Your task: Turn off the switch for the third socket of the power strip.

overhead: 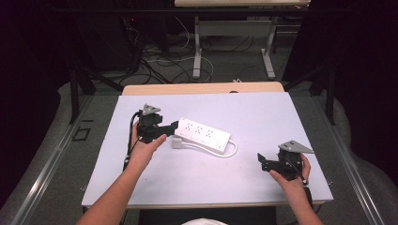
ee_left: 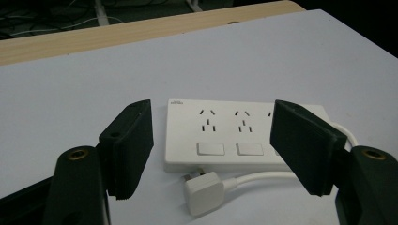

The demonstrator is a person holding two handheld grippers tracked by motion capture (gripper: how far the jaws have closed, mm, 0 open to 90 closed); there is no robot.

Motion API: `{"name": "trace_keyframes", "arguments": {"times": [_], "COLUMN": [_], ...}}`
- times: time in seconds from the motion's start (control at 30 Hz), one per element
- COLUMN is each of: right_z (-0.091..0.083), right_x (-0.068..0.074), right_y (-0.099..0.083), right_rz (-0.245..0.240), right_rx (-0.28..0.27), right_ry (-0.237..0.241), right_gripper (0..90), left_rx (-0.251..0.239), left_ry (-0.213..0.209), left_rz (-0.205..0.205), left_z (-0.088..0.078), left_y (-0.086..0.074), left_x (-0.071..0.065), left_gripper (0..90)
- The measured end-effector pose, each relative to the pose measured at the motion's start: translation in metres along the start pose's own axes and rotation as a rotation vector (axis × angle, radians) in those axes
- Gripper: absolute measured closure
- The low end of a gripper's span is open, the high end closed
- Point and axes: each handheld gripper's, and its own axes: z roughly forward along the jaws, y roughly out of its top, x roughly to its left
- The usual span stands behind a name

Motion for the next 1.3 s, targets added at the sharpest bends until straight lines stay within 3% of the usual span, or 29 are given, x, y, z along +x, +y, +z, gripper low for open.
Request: {"name": "trace_keyframes", "arguments": {"times": [0.17, 0.43, 0.7, 0.83, 1.07, 1.3], "right_z": [0.0, 0.0, 0.001, 0.001, 0.001, 0.001], "right_x": [-0.001, -0.001, -0.002, -0.001, -0.002, -0.003], "right_y": [0.0, 0.0, -0.001, -0.001, -0.001, -0.001], "right_rz": [-0.005, -0.002, -0.001, 0.01, 0.009, 0.009], "right_rx": [0.001, 0.001, -0.003, 0.001, 0.004, 0.007], "right_ry": [0.001, 0.001, -0.003, -0.001, 0.002, 0.007], "right_gripper": [7.2, 7.2, 7.2, 7.3, 7.7, 7.7], "left_rx": [0.01, 0.045, 0.089, 0.13, 0.167, 0.196], "left_ry": [-0.003, 0.012, 0.005, -0.003, -0.011, -0.02], "left_rz": [-0.014, -0.001, -0.028, -0.061, -0.057, -0.089], "left_z": [0.009, 0.022, 0.031, 0.037, 0.046, 0.055], "left_y": [0.001, -0.001, -0.002, -0.004, -0.006, -0.007], "left_x": [-0.003, -0.005, -0.002, 0.0, 0.0, 0.002], "left_gripper": [31.8, 34.1, 38.1, 42.5, 54.2, 62.6]}}
